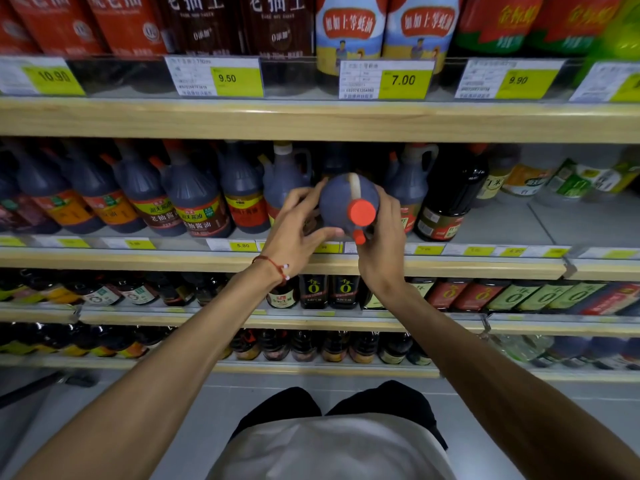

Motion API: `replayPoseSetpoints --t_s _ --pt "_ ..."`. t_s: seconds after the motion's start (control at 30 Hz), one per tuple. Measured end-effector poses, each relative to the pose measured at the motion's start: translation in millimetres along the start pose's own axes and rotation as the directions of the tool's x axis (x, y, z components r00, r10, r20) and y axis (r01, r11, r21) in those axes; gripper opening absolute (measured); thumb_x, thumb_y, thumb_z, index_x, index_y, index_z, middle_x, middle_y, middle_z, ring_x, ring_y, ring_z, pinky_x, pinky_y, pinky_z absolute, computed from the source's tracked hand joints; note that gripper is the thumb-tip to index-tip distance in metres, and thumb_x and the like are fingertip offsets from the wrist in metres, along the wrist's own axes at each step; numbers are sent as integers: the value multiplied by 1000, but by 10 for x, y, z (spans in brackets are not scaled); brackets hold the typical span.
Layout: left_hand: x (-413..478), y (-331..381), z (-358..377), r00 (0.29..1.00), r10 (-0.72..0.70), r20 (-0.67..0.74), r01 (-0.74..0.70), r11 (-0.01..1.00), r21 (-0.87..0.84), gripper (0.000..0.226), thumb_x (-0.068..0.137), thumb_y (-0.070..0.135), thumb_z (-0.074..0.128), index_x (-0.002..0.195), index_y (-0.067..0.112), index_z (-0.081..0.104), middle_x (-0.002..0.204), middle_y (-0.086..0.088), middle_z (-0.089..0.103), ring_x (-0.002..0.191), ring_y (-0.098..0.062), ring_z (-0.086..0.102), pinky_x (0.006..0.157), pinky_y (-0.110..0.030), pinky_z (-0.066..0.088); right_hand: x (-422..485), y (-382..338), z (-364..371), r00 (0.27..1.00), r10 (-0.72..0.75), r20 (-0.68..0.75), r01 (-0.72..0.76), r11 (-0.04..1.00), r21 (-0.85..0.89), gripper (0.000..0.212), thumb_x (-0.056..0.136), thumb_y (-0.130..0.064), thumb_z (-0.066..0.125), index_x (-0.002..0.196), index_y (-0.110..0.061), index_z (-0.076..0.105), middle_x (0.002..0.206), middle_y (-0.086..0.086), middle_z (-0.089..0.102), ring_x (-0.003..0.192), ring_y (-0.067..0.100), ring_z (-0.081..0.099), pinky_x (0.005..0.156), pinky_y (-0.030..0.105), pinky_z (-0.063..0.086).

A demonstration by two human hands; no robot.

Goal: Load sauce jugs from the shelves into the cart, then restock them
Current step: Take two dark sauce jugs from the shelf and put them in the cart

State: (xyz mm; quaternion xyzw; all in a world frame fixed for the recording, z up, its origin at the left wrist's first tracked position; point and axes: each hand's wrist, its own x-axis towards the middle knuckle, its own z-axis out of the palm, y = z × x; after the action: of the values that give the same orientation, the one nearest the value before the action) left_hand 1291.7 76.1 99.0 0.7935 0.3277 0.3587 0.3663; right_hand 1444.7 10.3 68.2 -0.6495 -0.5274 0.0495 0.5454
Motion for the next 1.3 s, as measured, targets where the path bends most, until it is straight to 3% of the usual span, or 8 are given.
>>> replayPoseSetpoints --t_s 0.27,0.37,0.5,0.73,0.87,1.03,1.23,1.3 --pt "151 -154 251 992 -36 -122 29 998 -63 66 87 28 72 146 17 46 136 4 59 127 -6 55 110 -29 43 174 254 194 987 148 70 -153 986 72 86 81 -7 82 155 -20 40 143 2 60 130 17 61 106 44 53" --pt "172 -190 307 993 -62 -97 55 996 -72 61 91 24 64 147 10 43 134 7 59 123 2 52 105 -13 39 176 312 167 978 158 138 -168 983 67 85 85 -3 74 158 -24 35 136 -1 67 121 13 67 100 46 57" --pt "196 -237 371 992 -85 -92 77 993 -88 63 93 28 59 149 8 40 139 0 59 129 -7 52 108 -16 39 195 359 149 968 174 184 -186 981 51 79 87 -7 60 159 -27 33 127 0 71 114 17 70 95 49 59" --pt "400 -159 417 921 -155 -358 153 988 -33 46 93 20 67 138 15 60 133 -4 65 126 -13 58 108 -26 45 343 307 80 982 167 88 -151 974 -166 61 87 -30 81 140 -20 55 115 4 76 106 26 73 86 48 60" --pt "405 -79 447 949 -234 -211 209 969 -135 61 90 -1 67 147 9 48 137 -4 61 125 -12 57 106 -23 45 333 266 58 980 201 9 -199 974 -108 45 86 -13 82 128 -8 66 107 10 77 97 23 74 86 47 61" --pt "323 -29 417 950 -304 -73 288 942 -172 70 94 -11 53 155 13 31 149 -2 48 130 -10 49 108 -26 44 157 174 -23 946 301 118 -304 953 4 54 92 3 70 143 -5 56 125 10 70 112 16 66 98 34 57" --pt "138 182 186 941 -338 -16 337 941 -41 55 93 -7 55 146 6 46 130 2 56 110 -12 60 92 -15 47 81 -209 -185 958 267 102 -252 958 -137 37 94 -4 66 130 -9 66 120 7 72 108 20 68 92 38 58" --pt "71 203 45 947 -321 2 319 944 81 50 93 0 58 141 8 52 128 -3 62 106 -15 64 96 -27 52 24 -380 -270 963 236 130 -205 955 -214 36 94 -7 65 130 -10 66 123 8 70 111 24 65 93 39 56"
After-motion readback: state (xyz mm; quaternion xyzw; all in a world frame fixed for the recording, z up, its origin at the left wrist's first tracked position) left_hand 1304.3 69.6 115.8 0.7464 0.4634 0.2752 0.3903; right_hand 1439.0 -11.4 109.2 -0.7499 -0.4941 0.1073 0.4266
